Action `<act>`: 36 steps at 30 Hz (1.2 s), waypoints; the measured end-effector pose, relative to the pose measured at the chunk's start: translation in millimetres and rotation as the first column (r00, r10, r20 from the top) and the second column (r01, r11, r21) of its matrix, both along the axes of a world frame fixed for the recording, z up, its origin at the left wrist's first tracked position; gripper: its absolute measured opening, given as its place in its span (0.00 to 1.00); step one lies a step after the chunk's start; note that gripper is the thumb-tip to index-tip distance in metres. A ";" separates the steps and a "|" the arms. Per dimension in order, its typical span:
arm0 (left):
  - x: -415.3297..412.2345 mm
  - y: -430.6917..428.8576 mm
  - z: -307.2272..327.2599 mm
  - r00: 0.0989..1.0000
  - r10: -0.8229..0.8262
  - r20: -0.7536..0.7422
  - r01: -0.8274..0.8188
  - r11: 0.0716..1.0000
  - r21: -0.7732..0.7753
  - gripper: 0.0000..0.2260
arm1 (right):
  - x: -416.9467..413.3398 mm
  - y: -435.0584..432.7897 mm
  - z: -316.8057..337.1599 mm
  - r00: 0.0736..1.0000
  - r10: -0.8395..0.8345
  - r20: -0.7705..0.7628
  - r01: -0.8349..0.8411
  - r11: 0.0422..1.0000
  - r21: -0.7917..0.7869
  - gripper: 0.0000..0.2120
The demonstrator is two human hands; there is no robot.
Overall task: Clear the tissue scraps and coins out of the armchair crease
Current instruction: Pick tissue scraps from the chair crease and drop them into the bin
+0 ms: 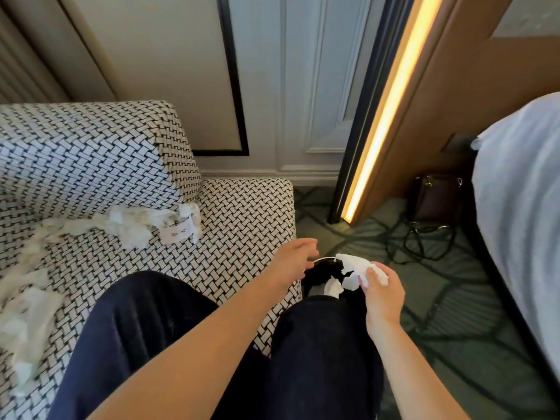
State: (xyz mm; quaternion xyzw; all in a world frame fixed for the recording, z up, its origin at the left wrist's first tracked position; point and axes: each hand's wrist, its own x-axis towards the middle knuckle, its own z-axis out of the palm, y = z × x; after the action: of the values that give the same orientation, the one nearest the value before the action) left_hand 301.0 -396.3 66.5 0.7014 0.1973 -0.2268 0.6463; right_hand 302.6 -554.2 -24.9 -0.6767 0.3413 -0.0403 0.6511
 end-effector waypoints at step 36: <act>-210.5 351.8 23.8 0.587 0.763 0.271 -0.794 0.608 0.007 0.08 | -105.7 400.9 98.2 0.249 0.928 0.277 -0.940 0.301 -0.163 0.07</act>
State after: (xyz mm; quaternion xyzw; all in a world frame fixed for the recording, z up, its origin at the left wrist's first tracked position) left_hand 90.6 -44.5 90.3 0.6054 0.4189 0.1794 0.6526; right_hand 197.0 -153.2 73.2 -0.7180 -0.2350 0.2495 0.6057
